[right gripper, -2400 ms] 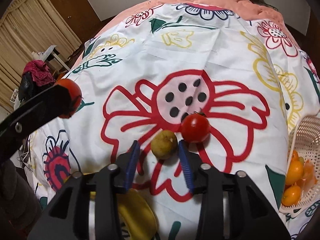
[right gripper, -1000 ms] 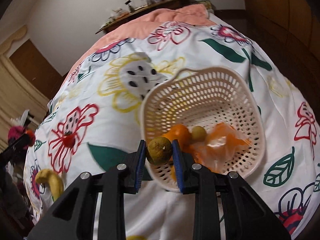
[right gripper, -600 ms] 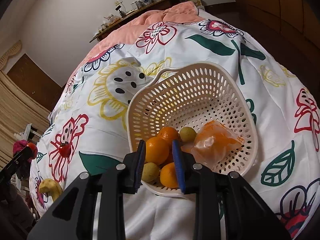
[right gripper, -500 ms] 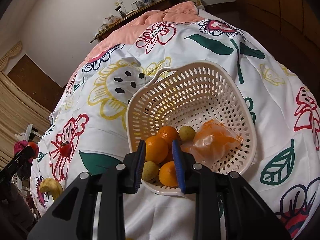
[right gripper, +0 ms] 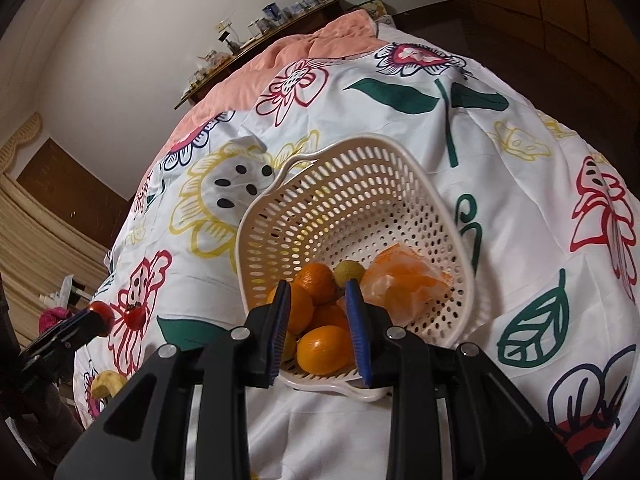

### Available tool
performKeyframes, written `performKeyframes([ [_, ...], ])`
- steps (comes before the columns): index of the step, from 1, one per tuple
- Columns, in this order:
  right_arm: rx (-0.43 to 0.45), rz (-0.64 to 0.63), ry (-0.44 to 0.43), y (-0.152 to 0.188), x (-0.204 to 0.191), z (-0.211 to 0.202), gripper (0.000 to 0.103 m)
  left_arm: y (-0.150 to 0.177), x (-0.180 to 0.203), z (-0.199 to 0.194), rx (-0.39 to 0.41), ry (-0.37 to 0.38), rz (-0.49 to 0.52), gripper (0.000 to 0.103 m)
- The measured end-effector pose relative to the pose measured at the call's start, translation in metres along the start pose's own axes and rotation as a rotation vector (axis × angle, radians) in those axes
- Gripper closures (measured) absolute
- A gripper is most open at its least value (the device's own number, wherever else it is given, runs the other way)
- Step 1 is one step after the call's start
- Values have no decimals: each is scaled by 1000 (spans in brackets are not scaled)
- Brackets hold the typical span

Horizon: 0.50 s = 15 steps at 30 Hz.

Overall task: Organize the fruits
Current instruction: 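Carry the red tomato into the basket and open the left tool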

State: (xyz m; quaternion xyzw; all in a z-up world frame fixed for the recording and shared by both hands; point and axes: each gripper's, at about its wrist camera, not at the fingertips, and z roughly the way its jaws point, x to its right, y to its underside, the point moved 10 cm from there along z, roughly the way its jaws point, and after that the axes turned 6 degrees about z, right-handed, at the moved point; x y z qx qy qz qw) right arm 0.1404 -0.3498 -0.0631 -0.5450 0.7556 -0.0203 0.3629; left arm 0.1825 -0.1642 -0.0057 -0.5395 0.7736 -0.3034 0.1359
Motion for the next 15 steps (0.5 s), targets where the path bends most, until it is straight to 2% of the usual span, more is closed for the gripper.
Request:
performKeyframes([
  [9,24,41,-9,-6,15,-8,74,-22,59,38,-30,91,111,73],
  [15,33,58,-16,-9,21,-12,74,-29,88,59,-53,143,147,73],
])
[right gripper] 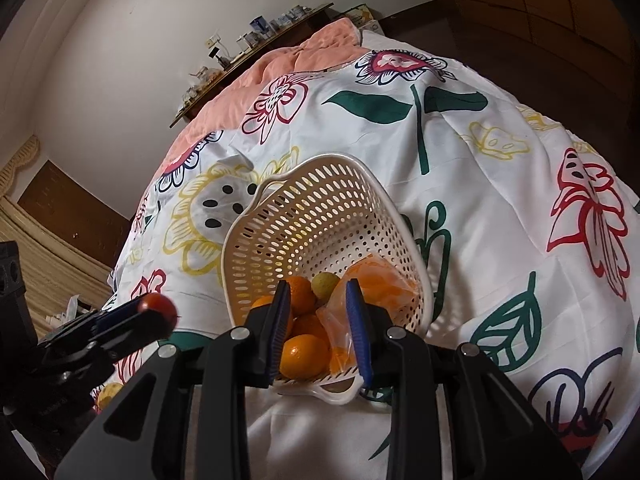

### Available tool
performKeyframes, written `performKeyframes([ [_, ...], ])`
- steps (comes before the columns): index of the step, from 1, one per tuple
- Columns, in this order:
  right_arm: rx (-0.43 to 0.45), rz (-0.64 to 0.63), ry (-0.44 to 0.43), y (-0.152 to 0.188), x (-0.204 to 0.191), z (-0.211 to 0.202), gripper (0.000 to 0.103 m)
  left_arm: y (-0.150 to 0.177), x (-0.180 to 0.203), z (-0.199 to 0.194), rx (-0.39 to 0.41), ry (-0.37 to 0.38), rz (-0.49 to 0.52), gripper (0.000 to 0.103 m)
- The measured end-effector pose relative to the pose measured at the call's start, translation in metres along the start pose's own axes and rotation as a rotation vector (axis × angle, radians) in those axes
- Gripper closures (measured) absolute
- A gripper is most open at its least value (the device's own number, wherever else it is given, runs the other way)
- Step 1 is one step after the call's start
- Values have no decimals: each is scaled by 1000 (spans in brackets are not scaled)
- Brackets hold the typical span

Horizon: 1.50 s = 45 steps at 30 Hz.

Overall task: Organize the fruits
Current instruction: 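Carry the red tomato into the basket and open the left tool, then move the left tool back to the other red tomato and grasp it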

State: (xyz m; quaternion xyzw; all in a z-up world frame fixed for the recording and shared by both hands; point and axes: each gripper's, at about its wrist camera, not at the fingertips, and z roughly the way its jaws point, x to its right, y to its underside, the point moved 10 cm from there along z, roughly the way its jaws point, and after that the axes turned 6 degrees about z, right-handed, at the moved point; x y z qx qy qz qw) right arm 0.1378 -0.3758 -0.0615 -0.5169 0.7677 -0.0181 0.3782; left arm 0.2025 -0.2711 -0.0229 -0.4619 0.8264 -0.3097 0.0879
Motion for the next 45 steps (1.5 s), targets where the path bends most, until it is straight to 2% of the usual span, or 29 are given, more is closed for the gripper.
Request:
performKeyframes([
  [7,-2,7,-6,1,2,-1,74,-10,13,17,-10,36,-10,72],
  [9,-1,6,-7,1,3,-1,74,-12,11,18,-6,37,-28,60],
  [11,0,6,-8,1,2,-2,74,-12,6,15,6,29,-43,53],
  [15,0,5,-9,1,1,-2,74,-12,-7,10,15,15,-84,52],
  [22,2,10,-5,1,1,-4,74,-11,-22,-1,30,-27,-100,51],
  [24,4,15,-3,0,3,-5,74,-10,-25,-5,35,-47,-99,45],
  [28,3,17,-3,2,2,-6,74,-9,-30,-10,41,-55,-112,42],
  [36,-9,14,-11,5,-3,-4,74,-6,-55,-30,72,-96,-163,27],
  [45,-14,7,-11,9,-9,-2,74,3,-98,-61,106,-188,-221,26],
])
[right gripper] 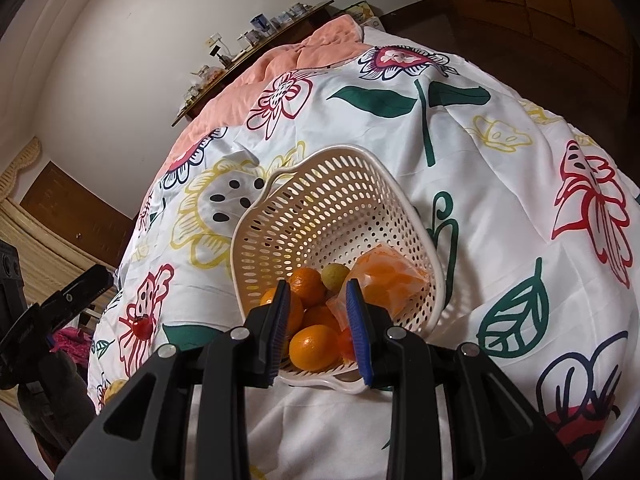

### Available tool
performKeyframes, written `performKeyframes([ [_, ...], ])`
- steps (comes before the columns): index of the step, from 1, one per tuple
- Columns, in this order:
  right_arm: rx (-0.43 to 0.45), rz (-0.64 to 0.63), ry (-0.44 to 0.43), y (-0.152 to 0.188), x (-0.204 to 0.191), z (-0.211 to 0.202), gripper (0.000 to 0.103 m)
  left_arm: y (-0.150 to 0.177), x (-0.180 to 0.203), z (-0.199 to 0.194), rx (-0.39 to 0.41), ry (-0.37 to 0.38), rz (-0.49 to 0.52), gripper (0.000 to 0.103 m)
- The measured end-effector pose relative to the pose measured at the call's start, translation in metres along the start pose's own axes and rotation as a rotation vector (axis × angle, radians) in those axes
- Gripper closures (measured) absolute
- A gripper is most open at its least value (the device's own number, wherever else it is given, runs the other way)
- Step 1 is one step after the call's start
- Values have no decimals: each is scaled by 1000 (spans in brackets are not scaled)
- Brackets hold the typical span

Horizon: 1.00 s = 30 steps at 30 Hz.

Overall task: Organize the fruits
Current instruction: 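Move the left tool back to the other red tomato and grasp it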

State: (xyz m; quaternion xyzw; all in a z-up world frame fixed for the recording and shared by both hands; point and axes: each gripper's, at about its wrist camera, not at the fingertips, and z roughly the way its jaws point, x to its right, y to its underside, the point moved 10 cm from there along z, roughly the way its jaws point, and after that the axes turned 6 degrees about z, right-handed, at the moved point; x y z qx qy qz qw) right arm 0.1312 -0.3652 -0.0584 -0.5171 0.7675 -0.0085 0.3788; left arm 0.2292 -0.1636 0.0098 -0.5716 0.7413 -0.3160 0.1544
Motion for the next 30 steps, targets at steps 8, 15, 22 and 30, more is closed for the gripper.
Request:
performKeyframes([
  [8,-14,-20,-5,6,-11,3,74,3,-38,-22,33,-24,-66,26],
  [15,-35,-44,-16,14,-22,6,74,16,-67,-27,25,-57,-111,26],
  [22,-49,-61,-18,19,-30,9,74,35,-78,-17,-15,-67,-135,26],
  [30,-65,-76,-26,25,-37,11,74,47,-77,-5,-52,-62,-121,26],
])
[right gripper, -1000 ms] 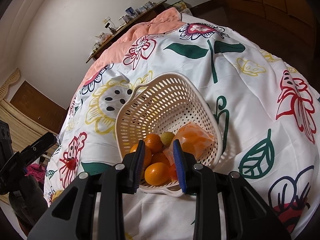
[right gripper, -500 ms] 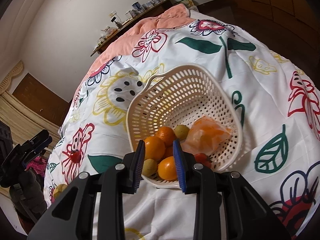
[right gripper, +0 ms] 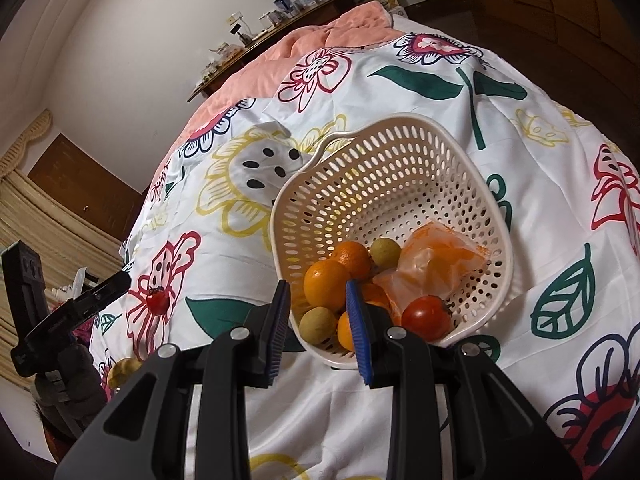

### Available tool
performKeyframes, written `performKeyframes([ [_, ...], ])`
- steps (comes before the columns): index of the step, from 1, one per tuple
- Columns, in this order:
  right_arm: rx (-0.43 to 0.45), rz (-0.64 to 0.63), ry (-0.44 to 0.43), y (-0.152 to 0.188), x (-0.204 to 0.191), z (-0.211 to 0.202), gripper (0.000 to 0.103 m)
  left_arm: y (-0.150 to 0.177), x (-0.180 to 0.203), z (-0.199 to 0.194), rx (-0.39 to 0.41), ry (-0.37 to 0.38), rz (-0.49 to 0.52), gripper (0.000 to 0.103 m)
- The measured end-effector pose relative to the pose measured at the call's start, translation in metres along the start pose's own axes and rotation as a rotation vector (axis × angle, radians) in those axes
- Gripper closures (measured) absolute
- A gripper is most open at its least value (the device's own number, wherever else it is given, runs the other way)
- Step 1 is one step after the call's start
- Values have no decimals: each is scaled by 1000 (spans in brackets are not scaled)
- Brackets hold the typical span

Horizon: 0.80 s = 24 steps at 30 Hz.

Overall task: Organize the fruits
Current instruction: 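Move the left tool back to the other red tomato and grasp it, then grasp the yellow banana with the right tool while the left tool holds the tomato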

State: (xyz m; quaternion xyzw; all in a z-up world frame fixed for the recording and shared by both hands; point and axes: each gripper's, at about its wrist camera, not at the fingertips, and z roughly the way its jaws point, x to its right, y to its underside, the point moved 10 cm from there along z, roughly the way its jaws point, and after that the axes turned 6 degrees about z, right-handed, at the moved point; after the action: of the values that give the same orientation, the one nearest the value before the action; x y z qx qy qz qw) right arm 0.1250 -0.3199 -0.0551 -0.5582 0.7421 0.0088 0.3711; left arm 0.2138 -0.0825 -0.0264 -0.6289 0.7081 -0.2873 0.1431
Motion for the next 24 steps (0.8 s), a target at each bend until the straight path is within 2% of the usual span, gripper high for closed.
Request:
performKeyframes([
  [3,-7,-11,-5,3,-5,2,74,3,0,4,-9,-3,4,29],
  [8,-12,-19,-10,4,-8,2,74,14,-2,16,-51,-10,2,48],
  [10,-14,-20,-10,5,-8,2,74,17,-2,20,-61,-9,3,50],
  [12,-14,-20,-10,5,-8,2,74,20,-1,24,-71,-9,7,58],
  [24,-22,-40,-18,9,-14,4,74,28,-4,34,-86,-16,4,70],
])
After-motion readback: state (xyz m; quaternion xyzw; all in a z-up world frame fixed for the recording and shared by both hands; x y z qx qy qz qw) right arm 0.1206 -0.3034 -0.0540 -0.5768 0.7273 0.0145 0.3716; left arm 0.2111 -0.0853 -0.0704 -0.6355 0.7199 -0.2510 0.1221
